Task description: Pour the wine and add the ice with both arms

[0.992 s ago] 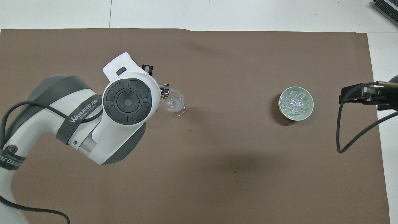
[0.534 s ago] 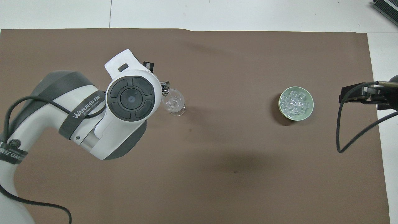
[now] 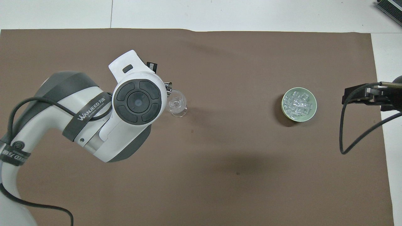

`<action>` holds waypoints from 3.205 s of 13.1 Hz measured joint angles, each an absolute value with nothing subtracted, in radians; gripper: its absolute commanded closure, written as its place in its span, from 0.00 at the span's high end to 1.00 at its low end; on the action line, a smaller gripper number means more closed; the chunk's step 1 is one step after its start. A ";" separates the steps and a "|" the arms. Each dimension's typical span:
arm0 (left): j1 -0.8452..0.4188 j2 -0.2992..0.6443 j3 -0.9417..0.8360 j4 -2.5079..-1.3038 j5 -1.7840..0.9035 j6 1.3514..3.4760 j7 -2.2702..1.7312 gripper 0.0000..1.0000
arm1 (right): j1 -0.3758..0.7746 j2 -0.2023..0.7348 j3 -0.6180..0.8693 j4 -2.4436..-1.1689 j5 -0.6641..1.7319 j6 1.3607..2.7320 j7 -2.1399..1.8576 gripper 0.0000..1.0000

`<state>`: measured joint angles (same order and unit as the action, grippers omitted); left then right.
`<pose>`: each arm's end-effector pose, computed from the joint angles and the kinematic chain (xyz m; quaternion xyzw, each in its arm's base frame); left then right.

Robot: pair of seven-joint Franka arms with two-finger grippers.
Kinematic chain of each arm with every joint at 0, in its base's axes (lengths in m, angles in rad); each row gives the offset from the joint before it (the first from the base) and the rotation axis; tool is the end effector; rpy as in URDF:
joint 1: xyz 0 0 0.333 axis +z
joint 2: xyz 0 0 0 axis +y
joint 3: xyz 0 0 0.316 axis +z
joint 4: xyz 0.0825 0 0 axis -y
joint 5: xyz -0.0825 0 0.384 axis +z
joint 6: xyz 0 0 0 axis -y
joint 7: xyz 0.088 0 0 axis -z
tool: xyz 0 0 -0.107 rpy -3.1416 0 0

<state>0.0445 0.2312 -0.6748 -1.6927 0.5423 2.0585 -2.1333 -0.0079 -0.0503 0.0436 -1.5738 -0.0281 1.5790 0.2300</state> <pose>0.5506 -0.3261 0.5052 0.7742 0.5999 0.1929 0.0594 0.5397 0.0170 0.6514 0.9948 -0.0972 0.0295 0.0113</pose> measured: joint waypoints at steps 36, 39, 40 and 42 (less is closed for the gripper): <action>0.050 0.232 -0.691 -1.629 0.387 1.989 -2.018 0.00 | -0.035 0.070 0.040 -1.631 -0.028 1.795 0.230 1.00; 0.058 0.231 -0.631 -1.624 0.207 1.988 -1.910 0.00 | -0.035 0.072 0.040 -1.641 -0.020 1.798 0.230 1.00; 0.060 0.228 -0.599 -1.620 0.141 1.987 -1.862 0.00 | -0.035 0.075 0.040 -1.647 -0.015 1.810 0.230 1.00; 0.062 0.211 -0.537 -1.612 0.028 1.970 -1.779 0.00 | -0.035 0.083 0.040 -1.662 -0.012 1.835 0.229 1.00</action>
<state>0.0617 0.2107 -0.5366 -1.6122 0.0275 1.9697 -1.7793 -0.0350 0.0825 0.0402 -1.6622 -0.0118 1.8352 0.2295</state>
